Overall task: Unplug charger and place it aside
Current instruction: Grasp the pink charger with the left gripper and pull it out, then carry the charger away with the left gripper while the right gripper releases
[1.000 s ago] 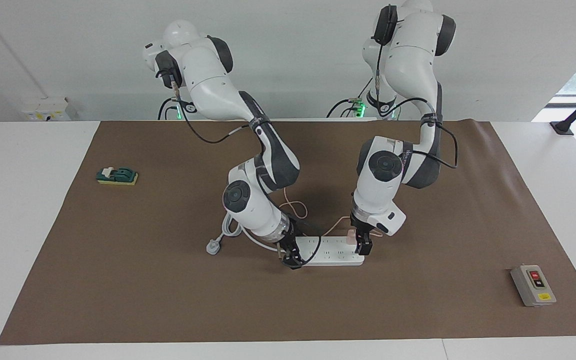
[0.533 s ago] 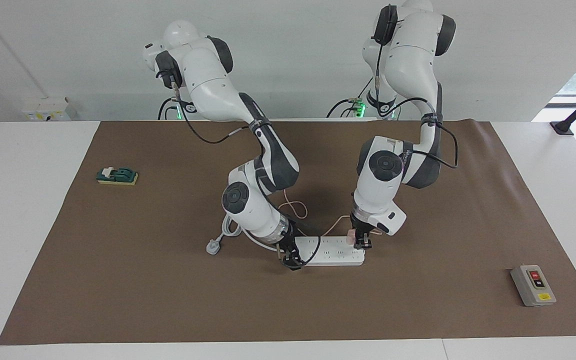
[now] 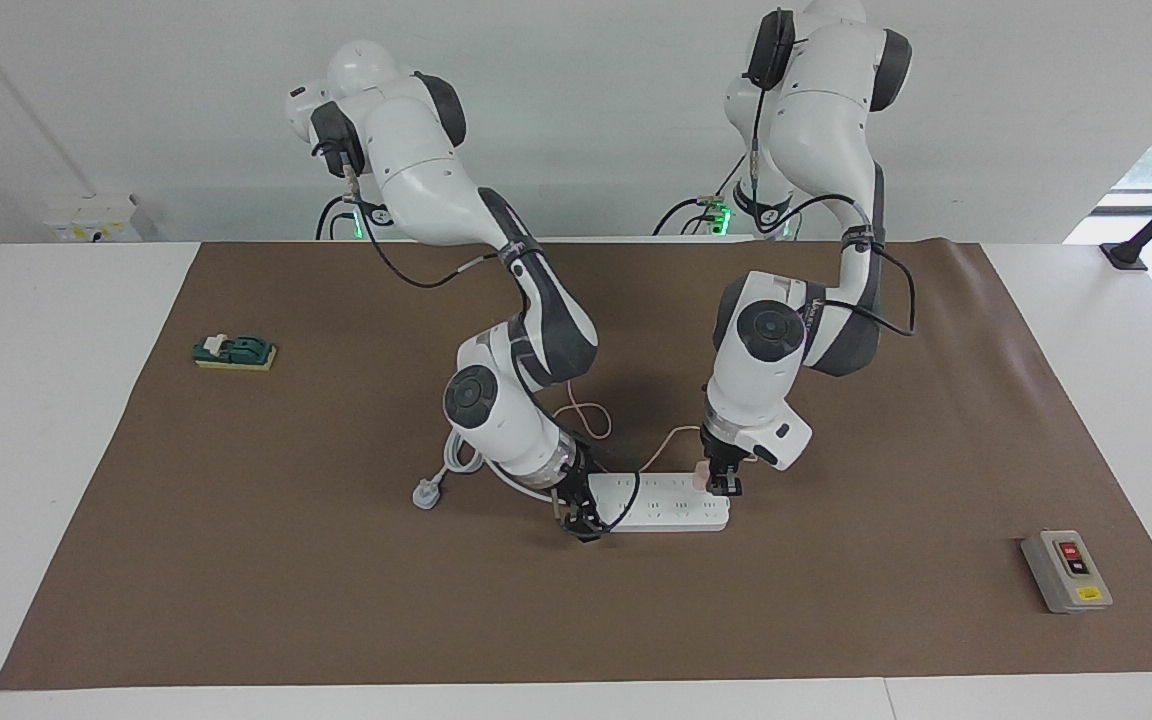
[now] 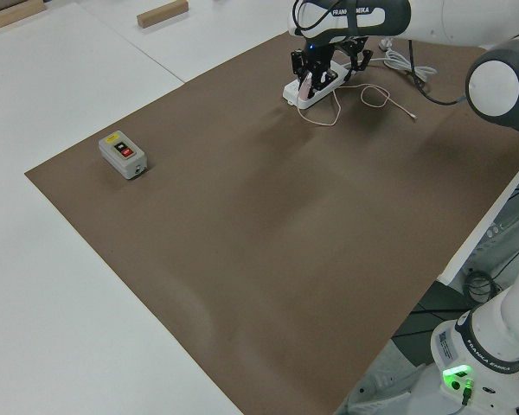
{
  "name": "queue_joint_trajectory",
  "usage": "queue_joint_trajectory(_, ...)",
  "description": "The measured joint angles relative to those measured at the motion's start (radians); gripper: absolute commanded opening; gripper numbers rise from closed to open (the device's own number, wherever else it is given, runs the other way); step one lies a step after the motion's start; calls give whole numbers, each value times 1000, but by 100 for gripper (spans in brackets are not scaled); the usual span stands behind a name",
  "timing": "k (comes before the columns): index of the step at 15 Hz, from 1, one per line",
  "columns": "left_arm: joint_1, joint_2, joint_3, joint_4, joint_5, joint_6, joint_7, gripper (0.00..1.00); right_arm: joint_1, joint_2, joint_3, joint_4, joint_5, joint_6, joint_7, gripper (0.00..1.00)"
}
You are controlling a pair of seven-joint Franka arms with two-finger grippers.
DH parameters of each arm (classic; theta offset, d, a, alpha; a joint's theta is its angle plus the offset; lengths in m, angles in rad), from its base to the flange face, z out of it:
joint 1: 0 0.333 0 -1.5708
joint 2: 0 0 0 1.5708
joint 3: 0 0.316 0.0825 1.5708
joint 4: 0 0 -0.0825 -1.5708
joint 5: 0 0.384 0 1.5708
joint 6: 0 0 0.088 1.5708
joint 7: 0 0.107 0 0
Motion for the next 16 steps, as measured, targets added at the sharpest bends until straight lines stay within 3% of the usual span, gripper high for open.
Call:
queue_joint_trajectory(7, 0, 3, 0, 10, 0, -13, 0, 0, 0, 0, 0, 0, 0, 0, 0, 27)
queue_joint_trajectory(12, 5, -18, 15, 88, 8, -123, -1, 0, 0, 0, 0, 0, 1, 1, 0, 31)
queue_joint_trajectory(13, 14, -37, 23, 97, 10, -138, 0, 0, 0, 0, 0, -1, 1, 1, 0, 46)
queue_joint_trajectory(14, 23, -57, 27, 99, 11, -149, 6, 0, 0, 0, 0, -1, 1, 1, 0, 80)
queue_joint_trajectory(15, 33, -76, 28, 98, 11, -168, 21, 0, 0, 0, 0, -1, 1, 1, 0, 93)
queue_joint_trajectory(16, 43, -93, 29, 98, 11, -194, 47, 0, 0, 0, 0, 0, 1, 1, 0, 95)
